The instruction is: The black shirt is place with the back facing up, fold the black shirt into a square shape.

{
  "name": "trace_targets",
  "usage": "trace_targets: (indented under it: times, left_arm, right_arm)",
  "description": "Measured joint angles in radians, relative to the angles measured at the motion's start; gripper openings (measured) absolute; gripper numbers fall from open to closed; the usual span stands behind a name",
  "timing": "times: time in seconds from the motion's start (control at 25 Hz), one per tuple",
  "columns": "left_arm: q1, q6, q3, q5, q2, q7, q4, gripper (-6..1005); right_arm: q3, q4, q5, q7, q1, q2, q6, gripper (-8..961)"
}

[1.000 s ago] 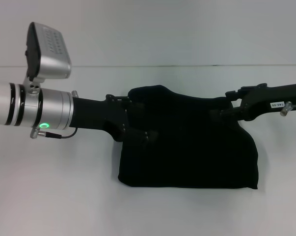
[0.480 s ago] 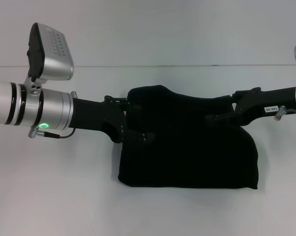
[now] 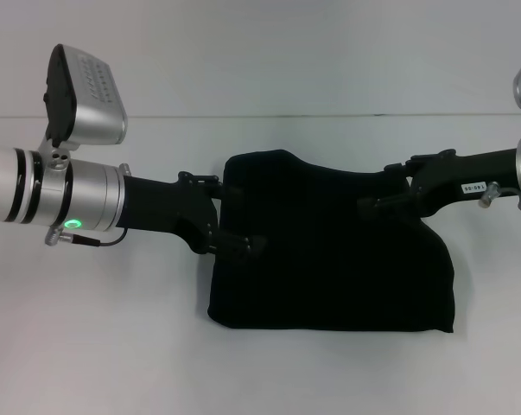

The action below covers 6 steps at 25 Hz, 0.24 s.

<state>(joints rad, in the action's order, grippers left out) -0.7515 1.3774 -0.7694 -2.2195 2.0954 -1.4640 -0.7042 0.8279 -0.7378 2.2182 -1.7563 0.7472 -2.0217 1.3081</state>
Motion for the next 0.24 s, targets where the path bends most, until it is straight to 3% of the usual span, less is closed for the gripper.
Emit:
trace_targets:
  times: [0.24]
  left_arm:
    - [-0.001, -0.002, 0.003, -0.001, 0.000, 0.000, 0.000, 908]
  right_arm:
    - [0.000, 0.000, 0.000, 0.000, 0.001, 0.000, -0.003, 902]
